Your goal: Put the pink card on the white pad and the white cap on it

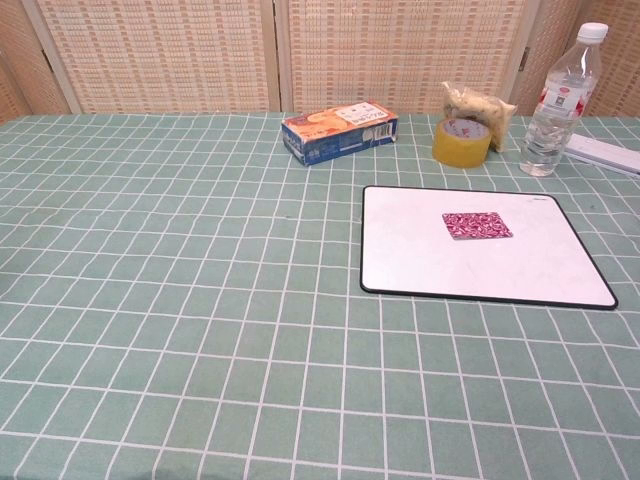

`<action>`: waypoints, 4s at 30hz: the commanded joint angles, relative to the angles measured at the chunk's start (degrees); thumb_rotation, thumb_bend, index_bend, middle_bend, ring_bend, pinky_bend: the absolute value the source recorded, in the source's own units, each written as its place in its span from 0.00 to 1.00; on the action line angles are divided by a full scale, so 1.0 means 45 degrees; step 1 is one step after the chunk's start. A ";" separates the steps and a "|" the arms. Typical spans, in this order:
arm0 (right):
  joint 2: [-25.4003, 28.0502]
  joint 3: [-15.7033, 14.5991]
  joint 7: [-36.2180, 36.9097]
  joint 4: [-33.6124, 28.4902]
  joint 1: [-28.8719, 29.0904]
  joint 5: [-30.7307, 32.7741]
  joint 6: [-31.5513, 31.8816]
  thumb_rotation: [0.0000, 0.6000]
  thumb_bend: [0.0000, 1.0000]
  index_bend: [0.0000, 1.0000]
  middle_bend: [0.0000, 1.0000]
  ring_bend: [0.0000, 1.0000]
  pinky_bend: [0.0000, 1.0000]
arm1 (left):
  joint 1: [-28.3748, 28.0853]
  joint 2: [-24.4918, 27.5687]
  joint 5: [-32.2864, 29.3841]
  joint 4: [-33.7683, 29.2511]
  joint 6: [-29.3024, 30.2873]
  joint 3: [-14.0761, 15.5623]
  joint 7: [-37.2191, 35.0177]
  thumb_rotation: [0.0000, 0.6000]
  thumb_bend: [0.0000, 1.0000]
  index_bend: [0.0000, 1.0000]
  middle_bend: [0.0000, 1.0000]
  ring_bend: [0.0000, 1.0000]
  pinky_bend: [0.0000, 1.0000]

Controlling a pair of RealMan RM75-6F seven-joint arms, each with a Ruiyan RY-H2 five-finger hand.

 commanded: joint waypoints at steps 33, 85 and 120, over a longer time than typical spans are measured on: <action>0.2362 0.0431 -0.0888 -0.4665 0.0261 0.0558 0.1585 1.00 0.20 0.59 0.88 0.73 0.61 | -0.0060 0.0115 0.0319 -0.0024 0.0107 0.0215 -0.0477 1.00 0.17 0.00 0.00 0.00 0.00; 0.0699 -0.2003 -0.7925 -0.7390 0.3702 0.8921 0.4709 1.00 0.00 0.38 0.89 0.74 0.61 | 0.0006 0.0254 0.0108 0.0168 0.0273 0.0071 -0.1340 1.00 0.17 0.00 0.00 0.00 0.00; 0.2730 -0.2583 0.3864 -0.4474 -0.7106 -0.0228 1.5979 0.90 0.00 0.32 0.27 0.07 0.34 | -0.0448 -0.0208 0.0084 -0.0095 -0.0672 0.0147 0.0585 1.00 0.17 0.00 0.00 0.00 0.00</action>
